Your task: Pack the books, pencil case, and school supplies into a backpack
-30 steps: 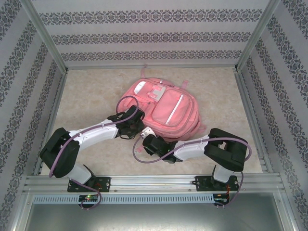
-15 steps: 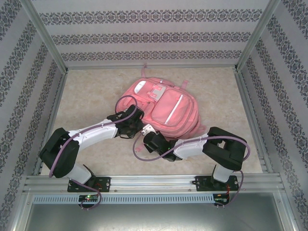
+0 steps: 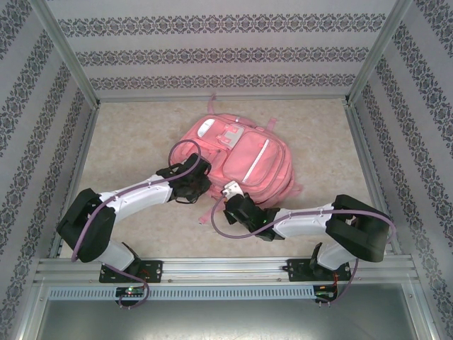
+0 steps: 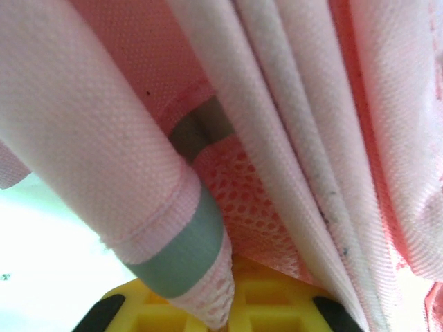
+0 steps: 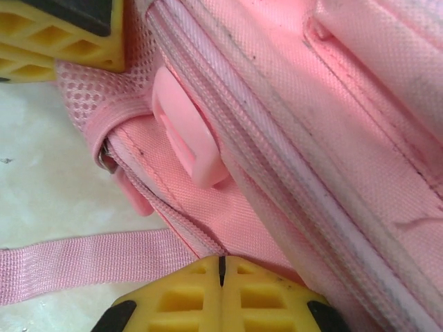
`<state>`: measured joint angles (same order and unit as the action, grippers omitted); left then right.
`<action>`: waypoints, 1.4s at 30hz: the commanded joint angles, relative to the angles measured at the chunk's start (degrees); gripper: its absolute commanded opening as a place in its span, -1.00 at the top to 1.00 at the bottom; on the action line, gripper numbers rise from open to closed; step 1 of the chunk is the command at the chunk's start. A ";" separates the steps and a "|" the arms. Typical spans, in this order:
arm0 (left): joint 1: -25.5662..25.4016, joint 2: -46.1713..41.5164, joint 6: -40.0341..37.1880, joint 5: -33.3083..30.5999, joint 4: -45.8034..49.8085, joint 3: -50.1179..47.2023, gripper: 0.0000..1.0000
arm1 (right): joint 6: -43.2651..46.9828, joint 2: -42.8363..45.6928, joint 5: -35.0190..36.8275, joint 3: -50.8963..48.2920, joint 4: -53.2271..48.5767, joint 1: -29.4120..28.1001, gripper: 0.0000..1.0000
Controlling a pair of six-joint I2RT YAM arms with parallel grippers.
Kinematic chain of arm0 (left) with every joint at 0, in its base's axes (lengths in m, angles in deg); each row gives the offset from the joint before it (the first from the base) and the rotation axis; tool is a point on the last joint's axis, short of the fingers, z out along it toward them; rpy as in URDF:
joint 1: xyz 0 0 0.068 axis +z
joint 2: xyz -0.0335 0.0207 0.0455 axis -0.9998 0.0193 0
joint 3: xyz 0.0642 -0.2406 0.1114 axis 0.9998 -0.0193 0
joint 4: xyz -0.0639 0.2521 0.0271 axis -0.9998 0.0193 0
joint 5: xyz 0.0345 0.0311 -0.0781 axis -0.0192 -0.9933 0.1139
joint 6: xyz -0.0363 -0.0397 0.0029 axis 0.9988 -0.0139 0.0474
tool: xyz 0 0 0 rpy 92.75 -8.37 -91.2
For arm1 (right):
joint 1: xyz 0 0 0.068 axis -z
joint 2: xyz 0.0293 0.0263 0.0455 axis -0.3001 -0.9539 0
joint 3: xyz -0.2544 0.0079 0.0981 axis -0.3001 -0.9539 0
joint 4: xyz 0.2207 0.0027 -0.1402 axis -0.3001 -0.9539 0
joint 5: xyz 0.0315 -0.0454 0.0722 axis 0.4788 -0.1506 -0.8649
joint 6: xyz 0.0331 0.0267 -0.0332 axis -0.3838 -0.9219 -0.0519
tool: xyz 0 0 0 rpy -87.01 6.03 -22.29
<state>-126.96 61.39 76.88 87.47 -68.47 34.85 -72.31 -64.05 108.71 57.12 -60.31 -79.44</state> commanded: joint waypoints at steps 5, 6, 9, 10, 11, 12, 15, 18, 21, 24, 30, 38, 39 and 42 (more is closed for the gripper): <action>3.13 -2.77 -2.85 -1.79 1.94 -0.70 0.44 | -3.13 -1.94 4.24 1.65 -5.37 1.28 1.00; 3.47 -3.27 -3.32 -1.83 1.86 -1.36 0.40 | -3.31 -2.38 4.51 2.04 -6.18 1.49 1.00; 4.41 -4.56 -4.45 -2.58 2.04 -2.97 0.26 | -2.76 -2.97 4.36 2.33 -6.69 1.76 1.00; 4.80 -4.56 -4.91 -2.42 1.79 -3.52 0.19 | -2.57 -3.00 4.34 2.41 -6.65 1.78 1.00; 5.13 -4.44 -5.21 -2.24 1.41 -3.91 0.16 | -2.45 -2.99 4.29 2.46 -6.78 1.84 1.00; 5.41 -3.94 -5.63 -1.79 0.51 -4.28 0.12 | -2.17 -3.04 4.13 2.55 -6.70 1.86 1.00; 5.53 -1.62 -6.40 -0.25 -1.76 -4.10 0.07 | -1.61 -3.31 2.84 3.24 -6.97 2.03 0.92; 5.57 0.80 -6.31 0.14 -3.28 -3.67 0.09 | -1.22 -3.54 0.55 4.56 -8.32 2.13 0.83; 5.56 1.89 -5.66 0.26 -4.97 -3.44 0.53 | -0.95 -2.03 -0.26 5.23 -8.62 1.51 0.78; 5.56 2.01 -4.72 0.19 -4.69 -2.08 0.88 | -0.86 0.14 -0.32 5.31 -7.76 -0.21 0.60; 5.54 1.43 -2.14 -0.39 1.40 3.01 1.00 | -2.15 -1.72 -1.40 8.01 -6.79 -4.39 0.42; 5.54 1.11 -1.25 0.31 3.34 5.02 1.00 | -3.13 -11.04 -0.21 12.38 -5.32 -4.65 0.21; 5.54 0.93 -1.22 0.33 3.22 4.93 1.00 | -3.29 -11.98 0.28 12.61 -5.00 -4.39 0.20; 5.54 0.75 -1.22 0.32 3.59 5.04 1.00 | -3.91 -13.73 1.58 12.92 -4.11 -3.76 0.18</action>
<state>-122.15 62.74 74.62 88.69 -64.45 37.65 -75.02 -76.46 107.53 68.53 -65.82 -84.05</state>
